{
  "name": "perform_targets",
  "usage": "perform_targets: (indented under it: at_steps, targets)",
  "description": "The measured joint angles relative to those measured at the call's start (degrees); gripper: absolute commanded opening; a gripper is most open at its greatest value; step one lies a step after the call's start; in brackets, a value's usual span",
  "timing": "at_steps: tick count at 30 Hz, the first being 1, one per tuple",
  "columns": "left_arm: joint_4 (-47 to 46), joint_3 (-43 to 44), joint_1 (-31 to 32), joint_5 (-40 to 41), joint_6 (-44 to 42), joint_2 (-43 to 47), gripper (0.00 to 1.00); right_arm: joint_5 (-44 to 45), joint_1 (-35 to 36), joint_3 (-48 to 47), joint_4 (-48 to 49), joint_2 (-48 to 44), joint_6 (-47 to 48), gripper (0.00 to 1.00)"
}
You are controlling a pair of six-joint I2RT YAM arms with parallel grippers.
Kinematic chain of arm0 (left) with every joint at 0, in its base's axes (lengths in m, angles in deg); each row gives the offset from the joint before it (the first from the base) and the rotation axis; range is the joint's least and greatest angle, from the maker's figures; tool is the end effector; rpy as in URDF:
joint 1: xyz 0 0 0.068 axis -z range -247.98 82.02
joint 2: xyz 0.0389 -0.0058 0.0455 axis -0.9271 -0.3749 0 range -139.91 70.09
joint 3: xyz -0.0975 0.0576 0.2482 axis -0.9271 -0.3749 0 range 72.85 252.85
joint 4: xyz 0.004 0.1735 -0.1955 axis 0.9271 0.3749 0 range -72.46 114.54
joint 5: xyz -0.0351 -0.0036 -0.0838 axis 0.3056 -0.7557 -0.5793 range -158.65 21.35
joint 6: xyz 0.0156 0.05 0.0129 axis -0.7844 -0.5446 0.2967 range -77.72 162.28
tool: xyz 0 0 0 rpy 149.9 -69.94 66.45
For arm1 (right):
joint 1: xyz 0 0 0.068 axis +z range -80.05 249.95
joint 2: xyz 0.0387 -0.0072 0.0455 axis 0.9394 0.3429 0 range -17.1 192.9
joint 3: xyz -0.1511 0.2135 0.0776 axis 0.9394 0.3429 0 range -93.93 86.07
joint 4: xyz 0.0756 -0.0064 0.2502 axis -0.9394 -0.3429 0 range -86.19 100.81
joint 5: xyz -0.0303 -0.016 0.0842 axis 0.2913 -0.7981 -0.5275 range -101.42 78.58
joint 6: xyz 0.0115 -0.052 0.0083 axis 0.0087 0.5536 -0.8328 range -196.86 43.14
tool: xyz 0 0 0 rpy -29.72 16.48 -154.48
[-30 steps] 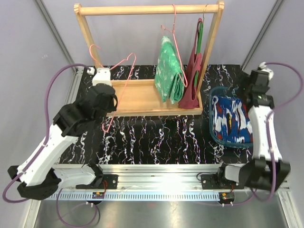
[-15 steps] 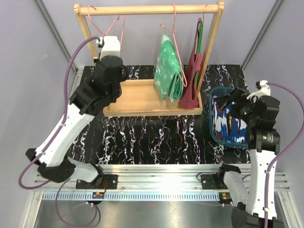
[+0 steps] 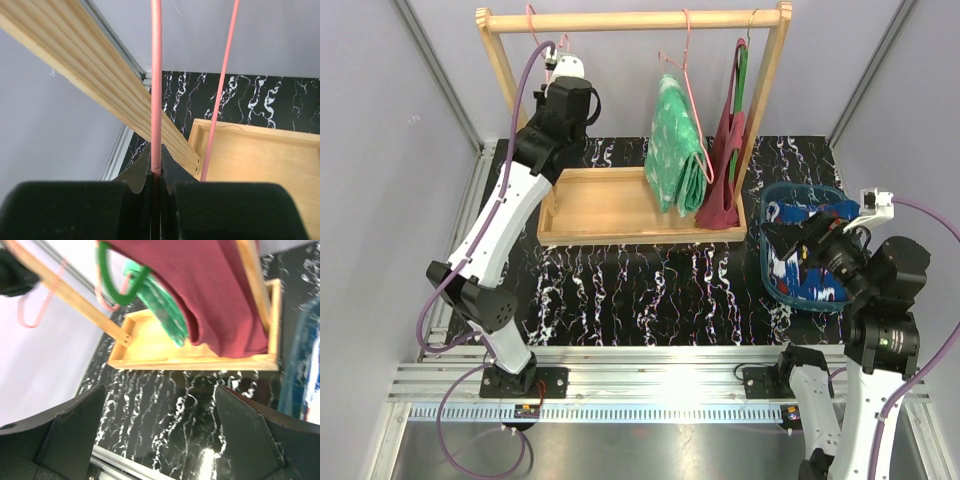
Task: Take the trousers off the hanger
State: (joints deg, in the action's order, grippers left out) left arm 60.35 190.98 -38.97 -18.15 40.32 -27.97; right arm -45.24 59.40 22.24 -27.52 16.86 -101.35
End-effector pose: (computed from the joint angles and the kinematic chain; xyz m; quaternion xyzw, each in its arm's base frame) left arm 0.3243 -0.1484 0.4780 -0.0266 0.7888 0.2282 0.5701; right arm 0.0882 0.0038 0.4198 0.0369 0.7482 0.2944 0.5935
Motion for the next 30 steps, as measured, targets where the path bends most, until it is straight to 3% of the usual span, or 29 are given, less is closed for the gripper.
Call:
perform_targets:
  at_steps: [4,7,8,12,17,19,30]
  targets:
    - [1.57,0.39,-0.96,-1.88,0.31,-1.11,0.02,-1.97,0.00,0.22,1.31,-1.49,-1.33,0.99]
    - [2.40,0.39,-0.96,-3.30,1.03,-1.18,0.30,-2.36,0.00,0.22,1.27,-1.46,-1.42,0.99]
    - [2.82,0.39,-0.96,-3.96,1.79,-1.14,0.47,-2.29,0.00,0.22,1.18,-1.42,-1.27,1.00]
    - [4.85,0.39,-0.96,-7.15,4.48,-0.81,0.72,-1.60,0.02,0.07,0.11,-0.98,-0.81,1.00]
    - [10.14,1.09,-0.44,-12.28,11.19,1.84,0.94,-0.22,0.04,-0.68,-1.64,-0.61,-0.33,0.99]
    - [11.26,0.00,0.83,-13.46,14.19,5.14,0.99,-0.17,0.04,-0.90,-1.86,-0.61,-0.28,0.99]
    - [8.76,-11.52,18.34,-15.45,26.40,27.36,0.99,-0.31,0.04,-1.51,-2.23,-0.63,-0.68,0.99]
